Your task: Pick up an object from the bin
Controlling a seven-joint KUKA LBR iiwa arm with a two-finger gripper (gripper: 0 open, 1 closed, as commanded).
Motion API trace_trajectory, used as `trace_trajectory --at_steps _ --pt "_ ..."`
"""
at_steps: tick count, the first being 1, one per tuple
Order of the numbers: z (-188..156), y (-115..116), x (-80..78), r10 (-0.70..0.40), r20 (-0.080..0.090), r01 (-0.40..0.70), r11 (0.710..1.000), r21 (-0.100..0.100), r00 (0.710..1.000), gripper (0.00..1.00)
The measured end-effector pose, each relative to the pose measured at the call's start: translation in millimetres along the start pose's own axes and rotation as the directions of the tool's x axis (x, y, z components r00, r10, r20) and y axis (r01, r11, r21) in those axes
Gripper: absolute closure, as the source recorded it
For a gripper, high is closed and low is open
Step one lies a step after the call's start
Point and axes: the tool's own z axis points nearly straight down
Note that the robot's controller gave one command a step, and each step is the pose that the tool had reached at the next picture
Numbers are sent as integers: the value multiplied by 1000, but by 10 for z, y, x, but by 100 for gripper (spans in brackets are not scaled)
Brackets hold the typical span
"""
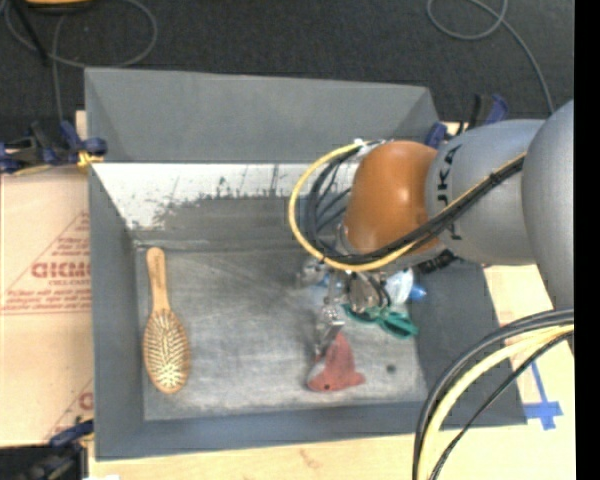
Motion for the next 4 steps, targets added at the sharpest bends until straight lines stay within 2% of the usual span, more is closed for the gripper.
trace_trajectory --at_steps 1,2,3,4 --pt "-15 -59 149 -145 0 145 989 2 989 0" --pt "31 -128 778 -403 10 403 915 7 915 0" --pt "-59 -84 979 -432 13 432 902 8 902 0" --pt "-131 -378 1010 -613 1 613 790 3 790 0"
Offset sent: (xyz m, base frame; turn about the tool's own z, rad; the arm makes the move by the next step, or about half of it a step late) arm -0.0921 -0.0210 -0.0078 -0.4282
